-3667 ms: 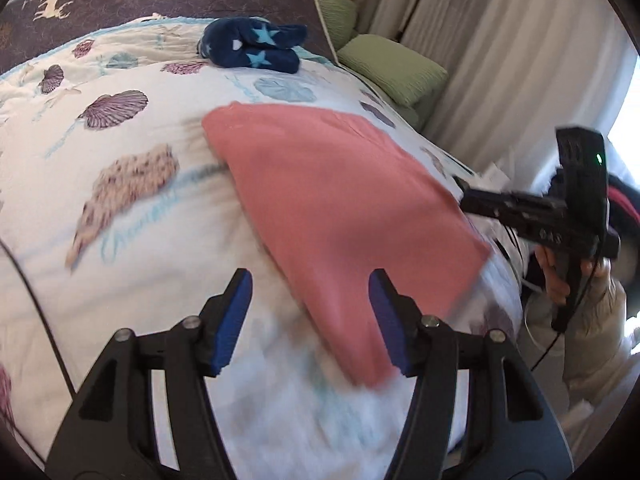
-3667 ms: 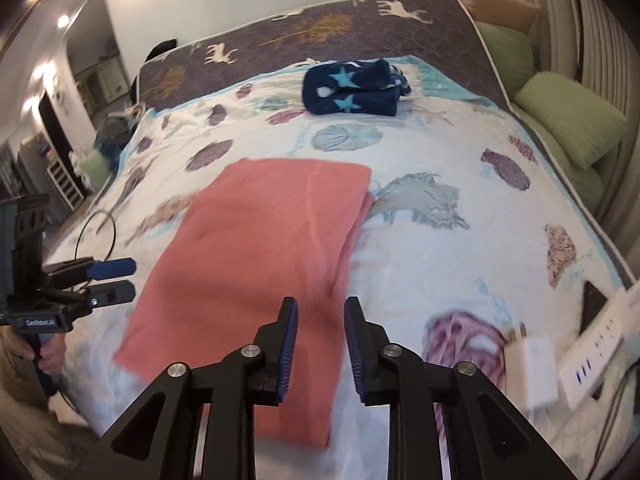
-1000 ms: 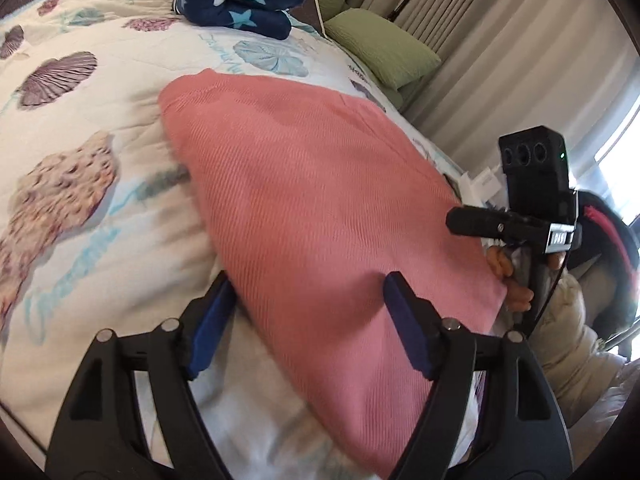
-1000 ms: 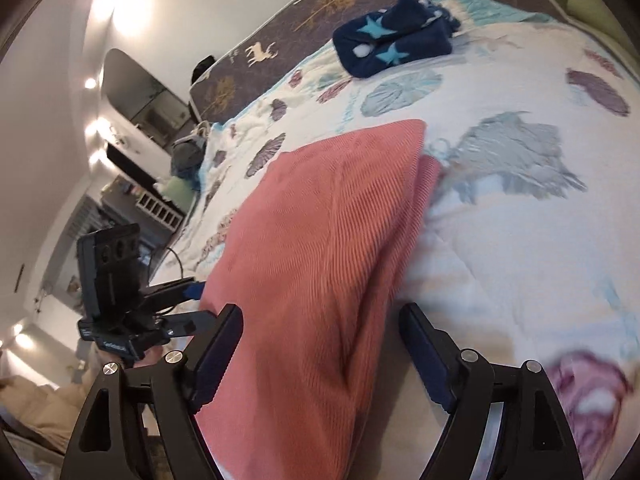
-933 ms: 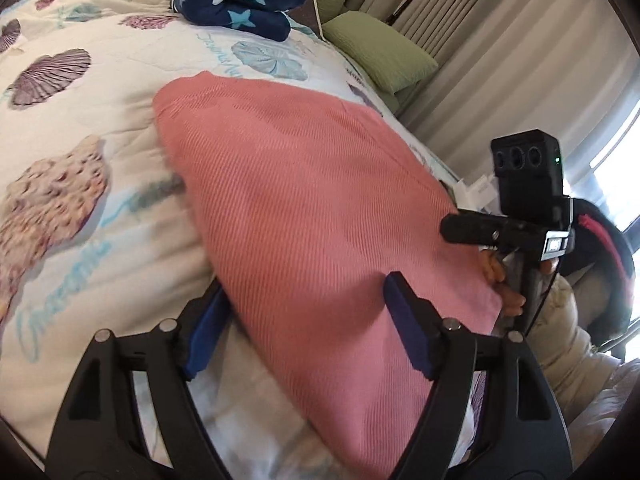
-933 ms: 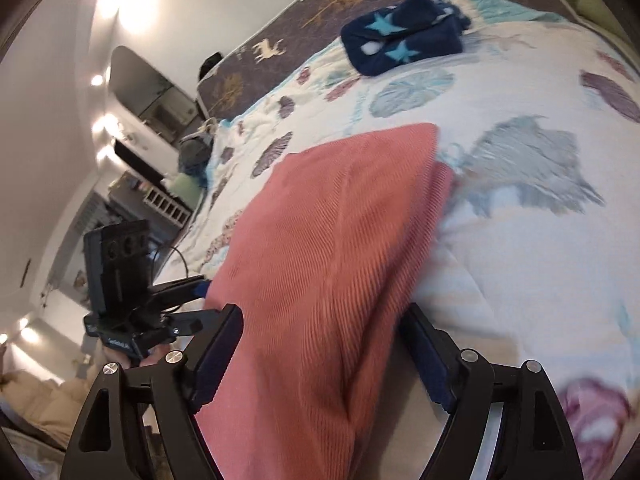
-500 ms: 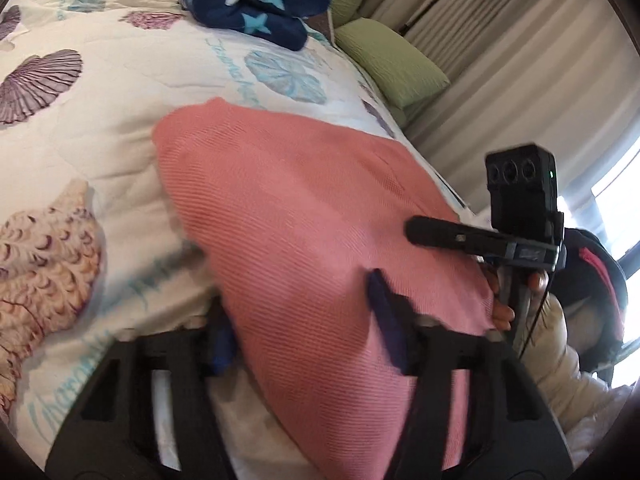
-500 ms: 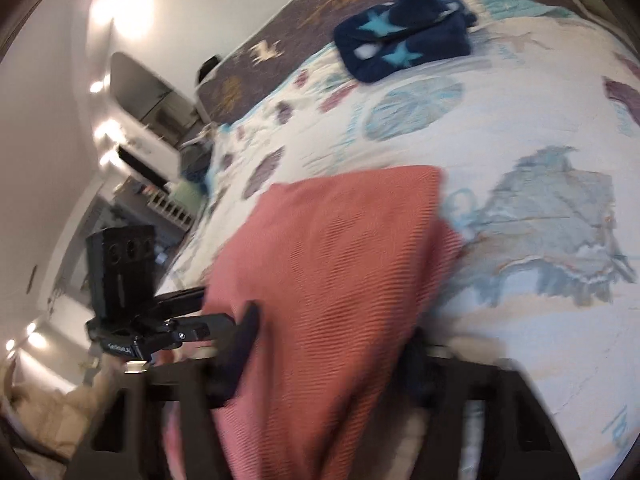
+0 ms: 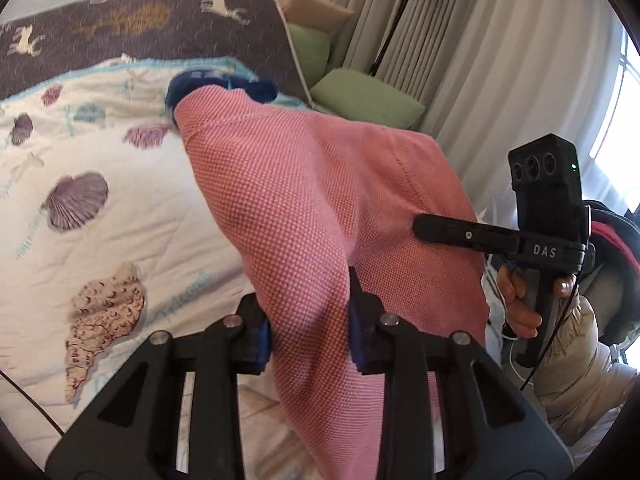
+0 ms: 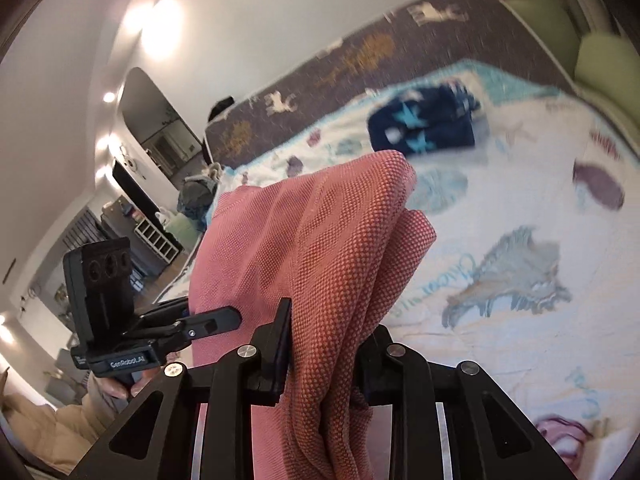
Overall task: Fold small clothes
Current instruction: 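Close both grippers on the folded sweater and lift it off the quilt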
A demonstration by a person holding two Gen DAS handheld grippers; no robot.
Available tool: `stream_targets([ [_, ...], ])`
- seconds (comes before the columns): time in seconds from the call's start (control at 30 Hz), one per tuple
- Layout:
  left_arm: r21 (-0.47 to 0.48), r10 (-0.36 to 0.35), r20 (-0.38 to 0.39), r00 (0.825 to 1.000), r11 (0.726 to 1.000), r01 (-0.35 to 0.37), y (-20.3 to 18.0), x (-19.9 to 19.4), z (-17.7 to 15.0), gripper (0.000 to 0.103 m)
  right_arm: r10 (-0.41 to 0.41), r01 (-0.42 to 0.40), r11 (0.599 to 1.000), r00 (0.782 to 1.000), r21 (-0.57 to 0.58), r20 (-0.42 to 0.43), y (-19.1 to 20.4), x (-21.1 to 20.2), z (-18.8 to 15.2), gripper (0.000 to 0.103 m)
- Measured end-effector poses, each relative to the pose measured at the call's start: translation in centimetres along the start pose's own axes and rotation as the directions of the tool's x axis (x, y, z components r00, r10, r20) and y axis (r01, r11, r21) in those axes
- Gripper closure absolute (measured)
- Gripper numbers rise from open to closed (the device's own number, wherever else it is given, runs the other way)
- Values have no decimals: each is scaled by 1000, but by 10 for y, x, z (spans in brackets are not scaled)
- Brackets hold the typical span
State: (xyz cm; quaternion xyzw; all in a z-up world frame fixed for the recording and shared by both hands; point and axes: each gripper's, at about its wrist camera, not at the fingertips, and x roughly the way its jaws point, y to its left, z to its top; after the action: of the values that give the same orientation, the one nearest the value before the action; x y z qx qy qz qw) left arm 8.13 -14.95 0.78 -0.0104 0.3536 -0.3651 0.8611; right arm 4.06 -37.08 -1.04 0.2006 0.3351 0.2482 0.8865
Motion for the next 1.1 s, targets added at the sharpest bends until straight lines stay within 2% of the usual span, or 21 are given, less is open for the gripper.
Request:
stream_targets([
  [0.17,52,-7,68,998,999,3,-20,-27,14,71,-35,40,997,996,-60,80,34,-32,5,77],
  [0.43,143,-16,154,988,990,-6,-50,-67,37,71,-40,62,992,982,-112,186,70,-80,20,77],
  [0.53,180,-10,175,985,983,-22,-57,-79,63,71,-44,75,989,973,-129,226,85,-95,36,77],
  [0.63,201,-17,208,978,979,-26,-64,-98,94,71,-30,77,984,960,-159,279,102,-112,60,77],
  [0.73,247,2,268,963,967,-70,-77,-123,129,71,4,63,980,942,-190,334,119,-132,94,77],
  [0.87,285,39,338,940,948,-142,-93,-148,168,71,7,98,963,924,-253,383,148,-153,140,77],
  [1.1,316,102,370,923,921,-228,-104,-164,242,71,10,123,952,901,-279,434,178,-169,205,77],
])
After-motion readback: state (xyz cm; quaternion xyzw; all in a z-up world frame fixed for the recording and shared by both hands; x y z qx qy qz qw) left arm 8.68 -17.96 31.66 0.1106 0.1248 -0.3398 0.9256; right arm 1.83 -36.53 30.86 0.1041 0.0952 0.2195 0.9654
